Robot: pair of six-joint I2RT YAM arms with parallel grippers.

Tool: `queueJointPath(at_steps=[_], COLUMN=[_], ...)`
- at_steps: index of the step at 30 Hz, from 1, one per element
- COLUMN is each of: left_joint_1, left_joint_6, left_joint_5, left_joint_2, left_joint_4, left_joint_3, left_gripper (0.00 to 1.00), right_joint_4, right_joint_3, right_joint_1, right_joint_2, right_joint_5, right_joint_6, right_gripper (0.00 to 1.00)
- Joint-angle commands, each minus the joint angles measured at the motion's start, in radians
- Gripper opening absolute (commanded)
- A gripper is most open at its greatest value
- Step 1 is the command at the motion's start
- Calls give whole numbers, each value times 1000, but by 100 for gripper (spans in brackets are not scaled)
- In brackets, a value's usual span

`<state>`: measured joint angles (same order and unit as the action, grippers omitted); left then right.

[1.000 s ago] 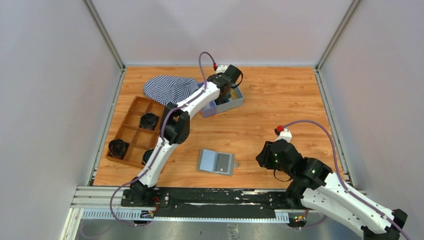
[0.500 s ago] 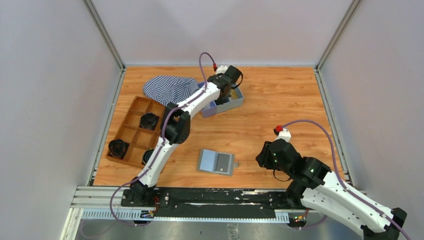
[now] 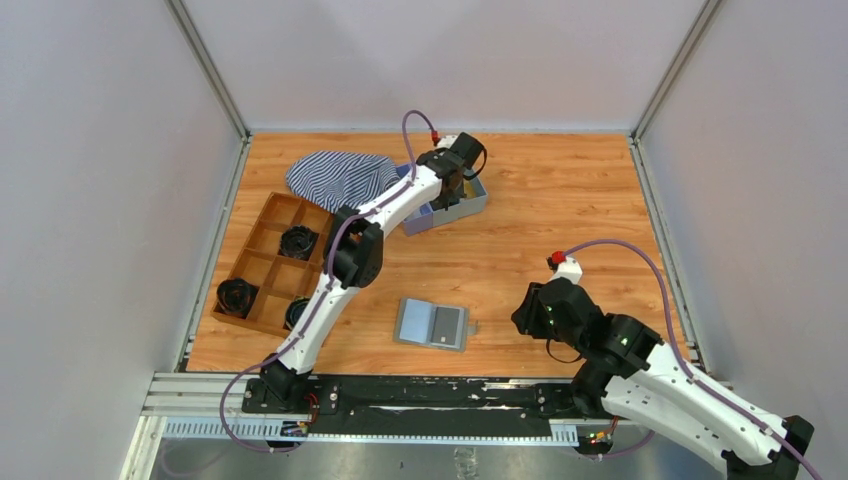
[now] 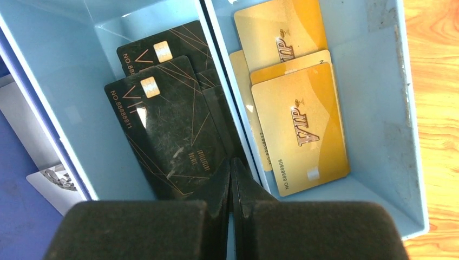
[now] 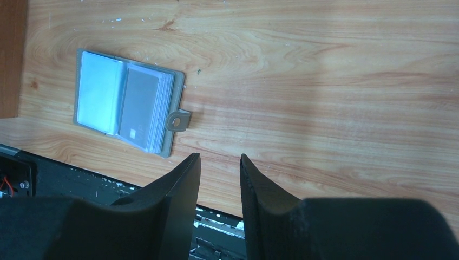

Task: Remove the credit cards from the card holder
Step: Remove the credit card from the card holder.

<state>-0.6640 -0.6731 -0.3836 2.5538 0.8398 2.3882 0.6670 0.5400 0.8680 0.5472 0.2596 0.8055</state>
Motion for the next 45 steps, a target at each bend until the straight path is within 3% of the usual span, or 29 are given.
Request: queueJointPath(at_steps=[1, 6, 10, 14, 17, 19, 27, 32, 45], left_joint_1=[-15, -40, -68, -95, -97, -97, -105, -108, -109], left_joint_6=[24, 58, 77, 132, 98, 67, -77, -173, -150], left_joint_5=[7, -15, 1, 115, 204, 269, 465, 549, 434], left_joint_2=[-74, -228, -391, -650, -871, -996, -1306, -1360, -1195], left_joint_4=[-19, -21, -31, -189, -357, -420, -513, -652, -628], left_joint_3=[7, -67, -241, -598, -970, -1140, -1589, -1757, -1787], left_gripper=[2, 11, 13, 21, 30, 32, 32, 34, 34], right_joint_4=[33, 35, 36, 6, -83, -150, -452, -567, -653], right_joint_3=[-15, -15, -11, -15, -44, -58, -76, -39, -41], right_joint_1=[-11, -11, -11, -11, -10, -7, 58, 109, 118], right_joint_2=[-15, -31, -45, -43, -6, 38, 209, 396, 618], right_joint_5=[-5, -6, -13, -55, -141, -195, -244, -309, -311], right_joint_6=[12, 14, 13, 10, 26, 41, 66, 68, 110], right_gripper=[37, 37, 36, 37, 37, 37, 37, 37, 37])
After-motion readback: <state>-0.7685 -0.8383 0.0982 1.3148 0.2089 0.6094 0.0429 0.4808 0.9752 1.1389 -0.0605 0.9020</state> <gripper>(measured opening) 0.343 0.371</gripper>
